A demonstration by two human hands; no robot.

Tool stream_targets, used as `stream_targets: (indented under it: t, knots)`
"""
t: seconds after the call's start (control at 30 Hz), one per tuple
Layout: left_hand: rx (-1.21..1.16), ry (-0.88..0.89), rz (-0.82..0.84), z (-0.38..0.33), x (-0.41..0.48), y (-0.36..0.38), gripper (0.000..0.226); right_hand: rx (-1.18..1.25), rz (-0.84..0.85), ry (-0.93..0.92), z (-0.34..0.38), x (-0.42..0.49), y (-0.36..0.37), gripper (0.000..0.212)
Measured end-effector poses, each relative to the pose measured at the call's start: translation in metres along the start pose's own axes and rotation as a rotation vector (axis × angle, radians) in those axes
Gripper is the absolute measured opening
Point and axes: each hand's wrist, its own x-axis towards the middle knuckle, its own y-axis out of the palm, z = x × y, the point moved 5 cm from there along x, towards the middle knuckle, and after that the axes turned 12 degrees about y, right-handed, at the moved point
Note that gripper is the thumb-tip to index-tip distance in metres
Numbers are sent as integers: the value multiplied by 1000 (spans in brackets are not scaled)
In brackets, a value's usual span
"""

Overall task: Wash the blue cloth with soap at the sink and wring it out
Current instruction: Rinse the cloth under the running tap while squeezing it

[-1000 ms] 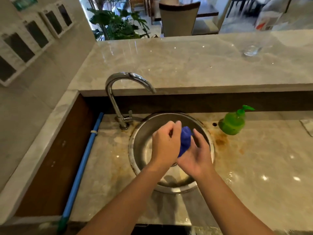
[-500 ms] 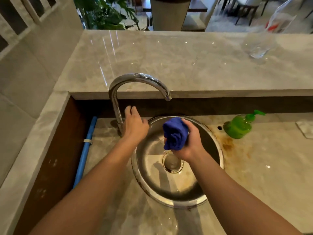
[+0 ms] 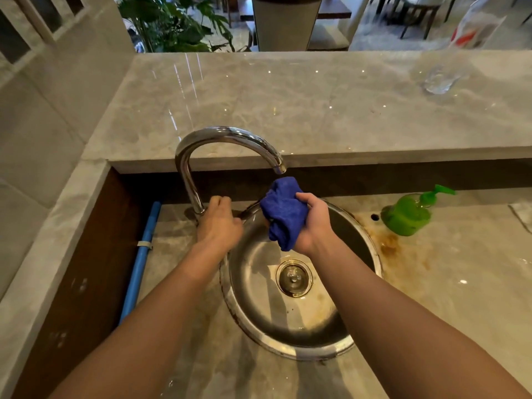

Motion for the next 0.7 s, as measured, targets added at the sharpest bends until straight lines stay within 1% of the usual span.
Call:
stream_targets:
  t: [0.17, 0.33, 0.57, 0.63, 0.7]
  knots:
    - [0, 10, -24, -3, -2, 3, 48, -18, 47, -12, 5, 0, -2, 39]
    - [25, 28, -26, -1, -10, 8, 47, -19, 84, -31, 7, 8, -4, 48]
    - [28, 29, -7, 2, -16, 11, 51, -6, 141, -75, 3, 19, -1, 73]
    - [29, 19, 3, 1, -15, 10, 49, -8, 151, -83, 5, 20, 0, 71]
    - [40, 15, 3, 0, -15, 7, 46, -27, 147, -91, 7, 19, -1, 64]
